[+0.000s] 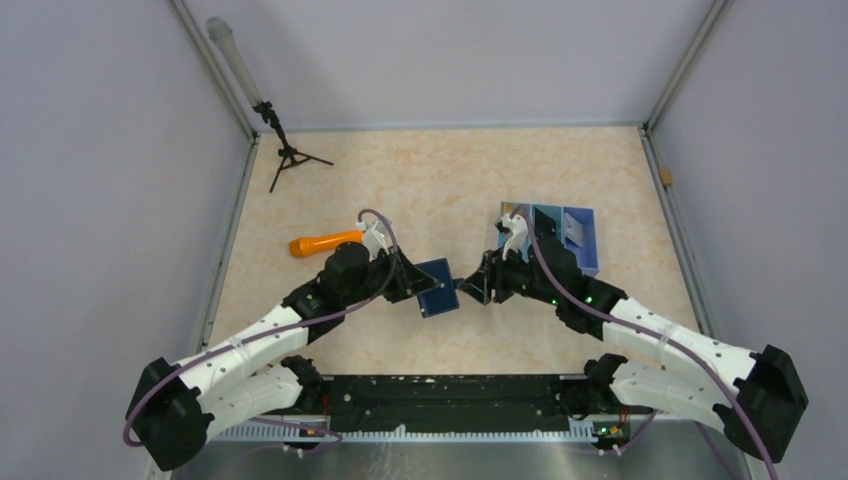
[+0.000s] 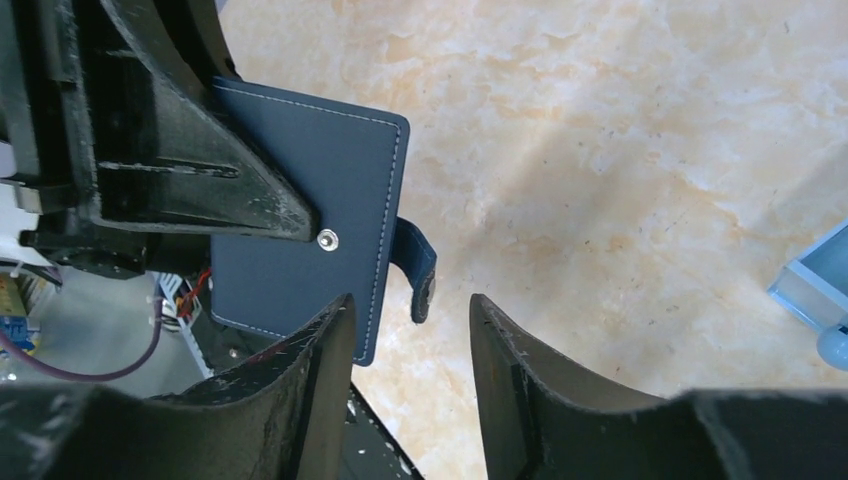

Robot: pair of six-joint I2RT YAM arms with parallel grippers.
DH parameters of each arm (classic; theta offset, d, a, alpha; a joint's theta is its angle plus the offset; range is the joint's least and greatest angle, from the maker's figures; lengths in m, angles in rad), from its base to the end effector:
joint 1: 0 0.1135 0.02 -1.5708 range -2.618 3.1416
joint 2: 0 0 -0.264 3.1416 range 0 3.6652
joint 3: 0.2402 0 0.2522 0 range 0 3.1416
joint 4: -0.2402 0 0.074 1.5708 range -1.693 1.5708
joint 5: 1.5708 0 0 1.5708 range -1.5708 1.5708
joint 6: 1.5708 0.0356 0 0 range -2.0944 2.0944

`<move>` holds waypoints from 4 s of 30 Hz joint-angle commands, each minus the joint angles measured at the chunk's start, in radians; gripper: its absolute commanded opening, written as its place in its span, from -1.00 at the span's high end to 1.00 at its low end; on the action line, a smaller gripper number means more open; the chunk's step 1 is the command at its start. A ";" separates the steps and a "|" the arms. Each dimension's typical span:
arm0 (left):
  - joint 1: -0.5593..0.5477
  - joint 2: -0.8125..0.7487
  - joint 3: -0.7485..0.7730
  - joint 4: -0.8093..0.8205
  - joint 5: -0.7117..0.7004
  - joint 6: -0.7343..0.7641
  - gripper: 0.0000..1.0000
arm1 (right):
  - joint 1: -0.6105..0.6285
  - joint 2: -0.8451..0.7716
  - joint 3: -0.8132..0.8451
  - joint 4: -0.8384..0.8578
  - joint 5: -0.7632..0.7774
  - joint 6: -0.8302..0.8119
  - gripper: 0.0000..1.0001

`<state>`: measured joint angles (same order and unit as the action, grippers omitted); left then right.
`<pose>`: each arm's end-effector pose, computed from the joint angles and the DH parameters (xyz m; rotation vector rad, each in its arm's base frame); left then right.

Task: Put the credit cards into the card holder
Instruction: Close the card holder at the corner of the board.

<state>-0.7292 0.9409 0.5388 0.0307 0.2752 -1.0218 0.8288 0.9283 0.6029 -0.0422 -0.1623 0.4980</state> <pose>0.1533 -0.1500 0.2469 -0.1148 2.2092 -1.3515 0.1410 0.1623 0.2642 -0.4560 2.0282 1.0104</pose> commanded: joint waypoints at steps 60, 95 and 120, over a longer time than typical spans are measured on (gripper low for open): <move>-0.016 0.048 0.059 0.020 0.002 0.010 1.00 | 0.030 0.124 -0.086 0.445 -0.215 0.119 1.00; -0.144 0.461 0.266 -0.488 -0.266 0.174 1.00 | 0.156 0.429 -0.224 0.540 0.113 0.349 -0.01; -0.157 0.462 0.270 -0.483 -0.295 0.166 1.00 | 0.156 0.558 -0.211 0.695 0.058 0.368 1.00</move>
<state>-0.8841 1.4036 0.7872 -0.4549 0.0017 -0.8639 0.9730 1.4826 0.3794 0.5587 -0.0875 0.8719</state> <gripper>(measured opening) 0.202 0.014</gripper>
